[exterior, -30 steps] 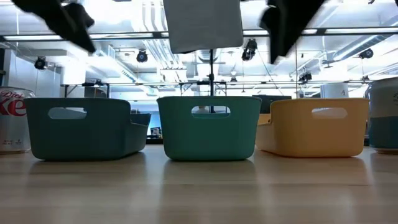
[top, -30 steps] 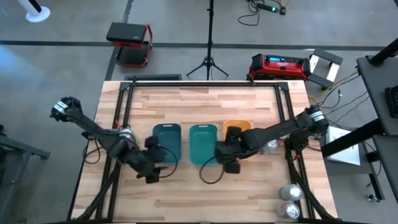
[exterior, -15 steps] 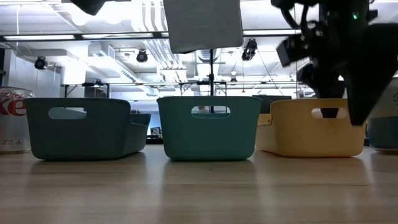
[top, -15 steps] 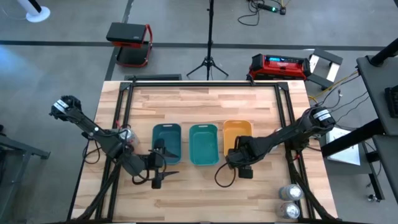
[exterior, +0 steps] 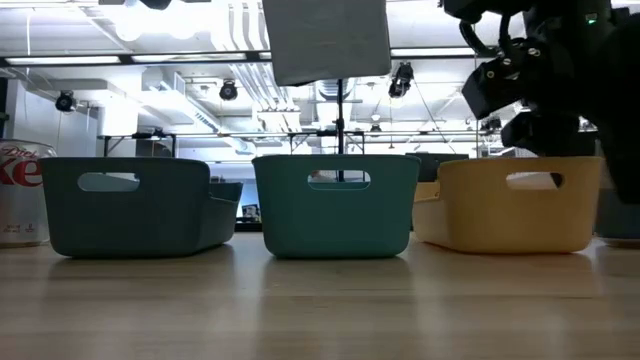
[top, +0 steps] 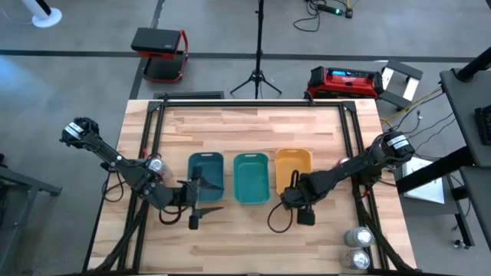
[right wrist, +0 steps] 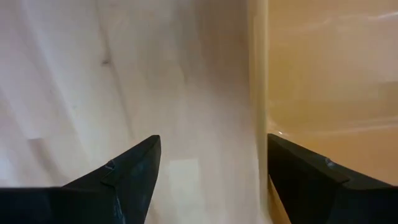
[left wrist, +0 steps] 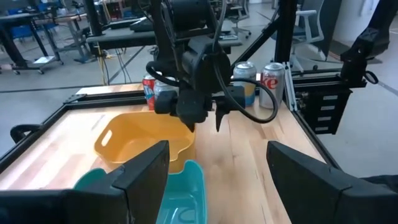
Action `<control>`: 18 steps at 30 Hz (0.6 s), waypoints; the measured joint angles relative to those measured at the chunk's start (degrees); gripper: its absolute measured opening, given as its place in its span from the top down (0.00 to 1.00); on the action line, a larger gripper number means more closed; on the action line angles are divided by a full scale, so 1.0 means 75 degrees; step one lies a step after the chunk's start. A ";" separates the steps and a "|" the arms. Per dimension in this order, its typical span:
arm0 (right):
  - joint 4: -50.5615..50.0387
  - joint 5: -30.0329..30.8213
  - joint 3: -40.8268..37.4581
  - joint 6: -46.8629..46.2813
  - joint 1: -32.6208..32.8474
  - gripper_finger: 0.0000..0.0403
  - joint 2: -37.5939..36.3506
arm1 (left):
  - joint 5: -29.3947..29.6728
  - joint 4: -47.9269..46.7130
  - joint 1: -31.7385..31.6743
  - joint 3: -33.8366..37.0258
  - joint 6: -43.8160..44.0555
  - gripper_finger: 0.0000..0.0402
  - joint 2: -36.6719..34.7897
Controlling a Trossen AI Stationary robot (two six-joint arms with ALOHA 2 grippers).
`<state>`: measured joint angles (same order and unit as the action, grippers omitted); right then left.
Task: Sort soda cans
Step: Adjust the bins
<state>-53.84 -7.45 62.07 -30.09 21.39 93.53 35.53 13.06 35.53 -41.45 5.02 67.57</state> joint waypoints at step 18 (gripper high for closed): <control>-0.0696 -0.0051 0.0504 -0.0366 0.0098 0.31 -0.0005 | -0.0023 -0.0242 0.0000 0.0000 0.0061 0.37 0.0035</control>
<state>-59.06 -7.83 65.85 -32.84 22.13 93.49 35.35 11.24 35.53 -41.45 5.48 67.83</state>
